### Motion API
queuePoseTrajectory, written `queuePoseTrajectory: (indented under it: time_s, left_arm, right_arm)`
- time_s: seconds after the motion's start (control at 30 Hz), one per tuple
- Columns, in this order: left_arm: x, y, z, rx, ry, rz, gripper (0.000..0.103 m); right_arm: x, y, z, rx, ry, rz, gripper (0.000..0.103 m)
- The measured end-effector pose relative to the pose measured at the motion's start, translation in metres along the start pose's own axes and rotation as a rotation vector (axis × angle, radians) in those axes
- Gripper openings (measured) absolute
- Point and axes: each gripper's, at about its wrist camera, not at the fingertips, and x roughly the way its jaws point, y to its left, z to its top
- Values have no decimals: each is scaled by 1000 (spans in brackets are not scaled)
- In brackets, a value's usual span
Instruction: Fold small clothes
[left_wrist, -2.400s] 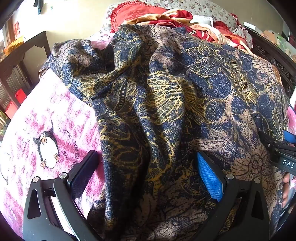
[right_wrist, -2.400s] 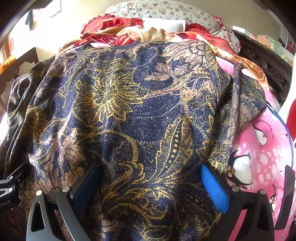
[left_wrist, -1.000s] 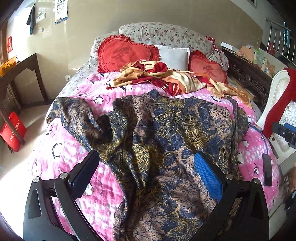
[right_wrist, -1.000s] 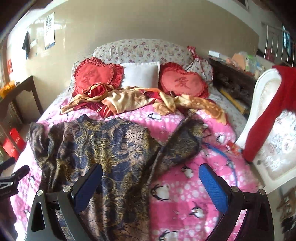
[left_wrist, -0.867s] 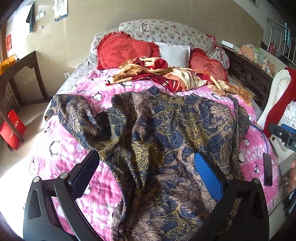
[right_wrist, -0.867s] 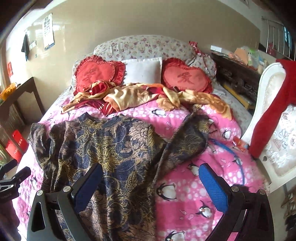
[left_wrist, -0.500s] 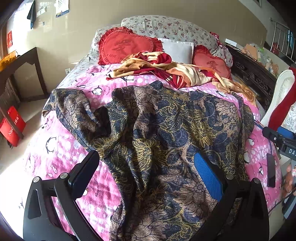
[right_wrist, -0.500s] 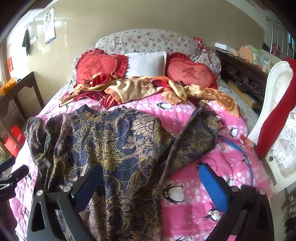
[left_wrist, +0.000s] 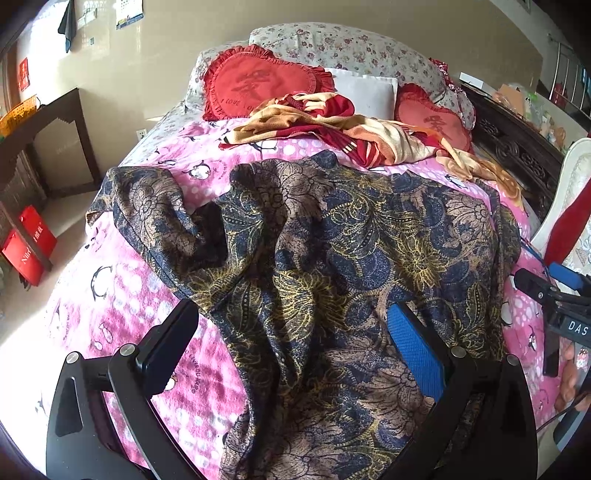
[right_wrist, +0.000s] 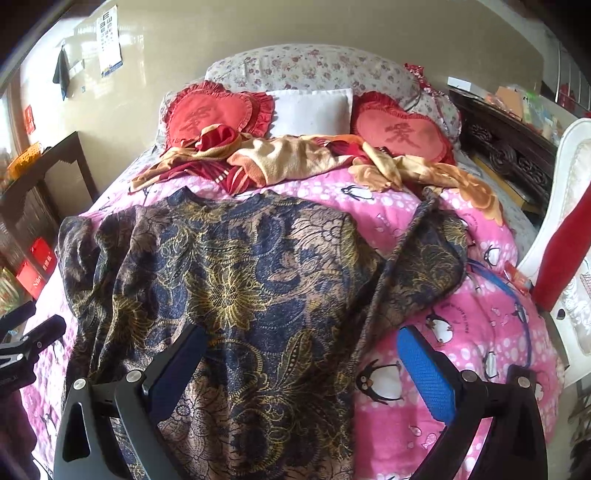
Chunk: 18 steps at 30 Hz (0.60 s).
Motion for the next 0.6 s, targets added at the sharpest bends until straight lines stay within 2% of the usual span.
queuePoseTrajectory:
  time_s: [0.6]
  left_arm:
    - [19,22,3,-41,21,26,103]
  right_arm:
    - [29,23,0,-26,38,-6,103]
